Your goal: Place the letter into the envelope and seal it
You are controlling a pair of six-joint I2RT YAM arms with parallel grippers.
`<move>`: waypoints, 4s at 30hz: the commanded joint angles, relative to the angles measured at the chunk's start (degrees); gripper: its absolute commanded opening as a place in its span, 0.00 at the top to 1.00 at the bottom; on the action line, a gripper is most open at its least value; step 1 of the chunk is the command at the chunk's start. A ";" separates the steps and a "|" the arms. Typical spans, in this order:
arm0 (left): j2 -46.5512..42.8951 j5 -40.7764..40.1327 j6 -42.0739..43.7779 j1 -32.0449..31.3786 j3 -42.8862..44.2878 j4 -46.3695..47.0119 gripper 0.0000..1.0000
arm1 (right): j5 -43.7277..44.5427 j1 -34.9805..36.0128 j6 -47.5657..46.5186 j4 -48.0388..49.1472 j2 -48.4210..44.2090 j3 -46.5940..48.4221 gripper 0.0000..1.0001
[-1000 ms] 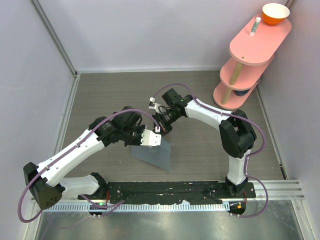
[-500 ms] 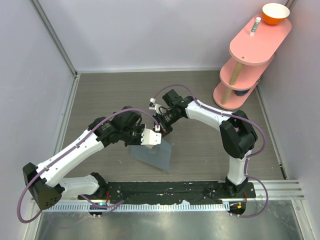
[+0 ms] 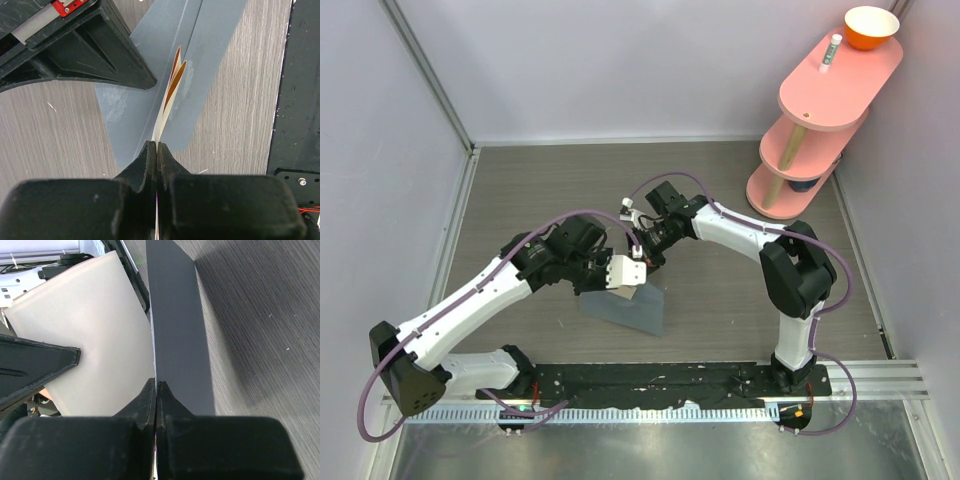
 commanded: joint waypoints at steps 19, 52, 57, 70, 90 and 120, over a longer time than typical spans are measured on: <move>3.66 9.77 -4.66 -4.25 3.85 1.91 1.00 | -2.74 0.13 3.21 5.01 -3.92 -1.11 0.99; -0.11 23.13 1.23 -0.39 1.66 0.32 1.00 | -5.64 0.66 -43.37 -25.04 -3.40 5.66 0.99; -3.54 25.59 -0.35 1.63 -3.52 6.56 1.00 | -6.51 0.83 -46.27 -27.33 -3.22 6.19 0.99; -8.99 33.41 1.40 7.52 -12.23 13.42 1.00 | -9.15 1.71 -51.28 -31.02 -2.78 7.33 0.99; -13.03 39.04 -7.21 9.28 -18.03 20.89 1.00 | -12.23 2.50 -62.71 -39.54 -2.87 9.00 0.99; -10.93 29.12 -11.52 5.86 -17.25 19.59 1.00 | -11.29 3.91 -50.16 -33.24 -0.84 11.99 0.99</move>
